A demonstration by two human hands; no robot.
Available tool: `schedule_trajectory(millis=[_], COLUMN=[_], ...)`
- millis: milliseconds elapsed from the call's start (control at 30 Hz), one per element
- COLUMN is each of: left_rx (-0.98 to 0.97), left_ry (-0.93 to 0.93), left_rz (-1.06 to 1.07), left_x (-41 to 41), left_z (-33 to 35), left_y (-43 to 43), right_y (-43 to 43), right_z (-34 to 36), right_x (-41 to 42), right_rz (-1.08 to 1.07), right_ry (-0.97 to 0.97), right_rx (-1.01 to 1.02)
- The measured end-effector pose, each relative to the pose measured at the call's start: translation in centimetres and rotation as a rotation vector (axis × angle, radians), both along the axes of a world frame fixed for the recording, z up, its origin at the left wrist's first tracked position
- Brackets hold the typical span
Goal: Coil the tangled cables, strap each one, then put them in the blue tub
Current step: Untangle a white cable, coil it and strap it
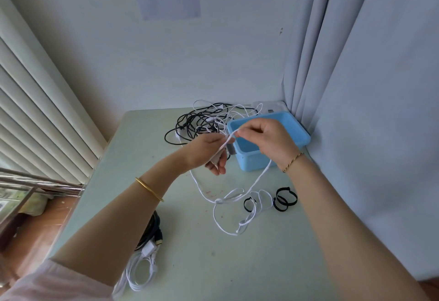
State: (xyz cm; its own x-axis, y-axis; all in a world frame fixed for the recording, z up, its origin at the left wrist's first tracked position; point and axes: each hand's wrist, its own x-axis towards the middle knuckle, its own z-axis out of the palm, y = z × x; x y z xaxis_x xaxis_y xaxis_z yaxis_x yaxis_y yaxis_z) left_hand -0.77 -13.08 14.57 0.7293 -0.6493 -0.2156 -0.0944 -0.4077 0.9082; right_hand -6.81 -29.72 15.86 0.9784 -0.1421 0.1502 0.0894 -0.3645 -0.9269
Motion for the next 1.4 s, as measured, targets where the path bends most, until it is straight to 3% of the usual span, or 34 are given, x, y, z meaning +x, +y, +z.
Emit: schedule_trajectory(millis=[233,367,433,633,833,933,1033,1233,1400], left_rx=[-0.306,-0.624,-0.739,-0.936,-0.719,-0.321,0.090,0.210,0.072], left_ry=[0.402,0.727,0.761,0.606,0.246,-0.110,-0.359,-0.073,0.134], left_rz=[-0.158,-0.163,-0.073,0.143,0.335,0.283,0.126,-0.084,-0.237], left_x=[0.4,0.6,0.6,1.5,2.1,2.1,1.6,-0.1,-0.7], left_z=[0.8,1.5,1.6,1.2,0.6,0.1,-0.2,1.0,1.8], left_y=[-0.1,-0.4,-0.7,-0.9,-0.4,0.0,-0.1,-0.8,0.1], right_y=[-0.8,0.2,1.0,3.0,2.7,1.9,0.9,-0.2,-1.7], right_z=[-2.9,-4.4,-5.3,-6.2,-4.0,-2.8,-2.3,-4.0,-6.3], right_x=[1.1,1.0,0.7,-1.1,-2.1,-2.2,-1.1,0.8,1.6], right_rz=[-0.186,-0.077,0.015,0.252,0.420,0.318,0.063,-0.231,-0.294], right_ry=[-0.104,0.053,0.165,0.350,0.395,0.314,0.087,-0.136,-0.250], right_rx=[0.083,0.302,0.420,0.270,0.003,-0.079,-0.206,-0.512,-0.597])
